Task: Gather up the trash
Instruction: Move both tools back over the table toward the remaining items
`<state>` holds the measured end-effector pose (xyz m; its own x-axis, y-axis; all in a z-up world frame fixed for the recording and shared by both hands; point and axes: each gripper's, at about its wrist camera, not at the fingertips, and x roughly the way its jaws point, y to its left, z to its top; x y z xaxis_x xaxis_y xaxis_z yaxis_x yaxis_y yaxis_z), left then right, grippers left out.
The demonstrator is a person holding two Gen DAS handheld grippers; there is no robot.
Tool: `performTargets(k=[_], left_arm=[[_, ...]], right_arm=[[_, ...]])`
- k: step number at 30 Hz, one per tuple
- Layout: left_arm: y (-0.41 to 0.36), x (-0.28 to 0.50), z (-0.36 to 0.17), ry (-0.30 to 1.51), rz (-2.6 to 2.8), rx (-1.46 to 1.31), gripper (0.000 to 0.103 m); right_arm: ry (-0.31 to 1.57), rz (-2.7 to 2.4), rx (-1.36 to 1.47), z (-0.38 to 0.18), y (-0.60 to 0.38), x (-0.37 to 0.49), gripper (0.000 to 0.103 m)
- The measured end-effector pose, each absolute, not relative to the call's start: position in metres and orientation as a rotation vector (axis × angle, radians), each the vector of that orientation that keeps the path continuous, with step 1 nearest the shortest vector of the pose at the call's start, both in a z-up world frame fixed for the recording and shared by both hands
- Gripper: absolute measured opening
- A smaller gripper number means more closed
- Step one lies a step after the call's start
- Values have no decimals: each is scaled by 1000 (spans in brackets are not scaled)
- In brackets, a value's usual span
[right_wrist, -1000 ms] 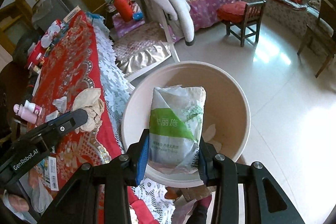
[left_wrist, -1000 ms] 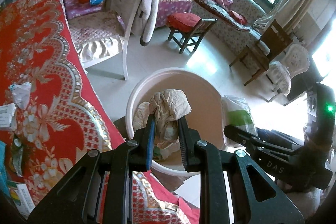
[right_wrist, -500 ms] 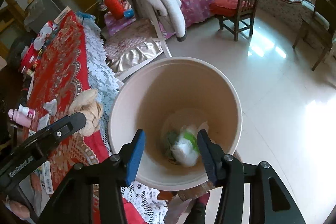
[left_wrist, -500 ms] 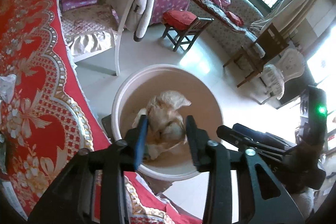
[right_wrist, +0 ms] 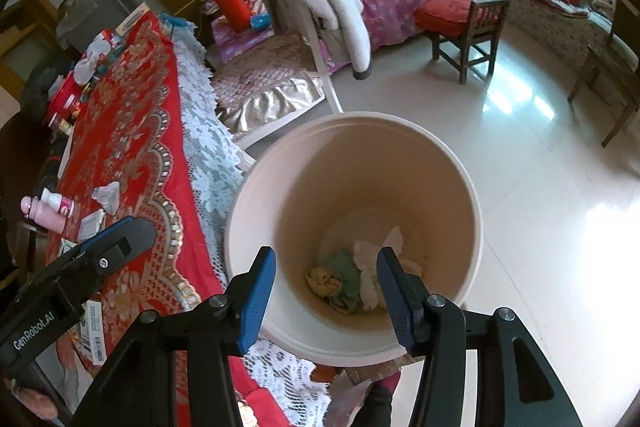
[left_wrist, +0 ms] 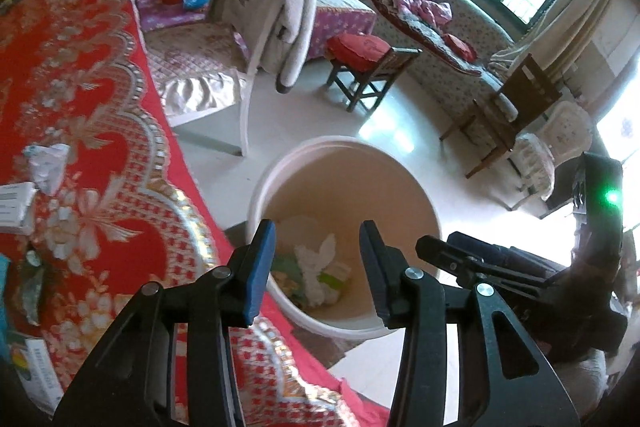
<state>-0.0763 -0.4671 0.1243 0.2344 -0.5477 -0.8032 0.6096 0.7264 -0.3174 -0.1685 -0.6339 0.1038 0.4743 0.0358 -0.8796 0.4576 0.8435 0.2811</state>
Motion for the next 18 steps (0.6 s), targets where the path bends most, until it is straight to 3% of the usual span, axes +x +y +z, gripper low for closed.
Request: performTargets(k=[14,18], left_arm=[[-380,-52,140,1003,-630,41,41],[-341,-40,143,1000,-566,12,41]], right_arm=[[1048,-131,451,118,-559,-116,51],[1051,-69,423,122,-527,-96,56]])
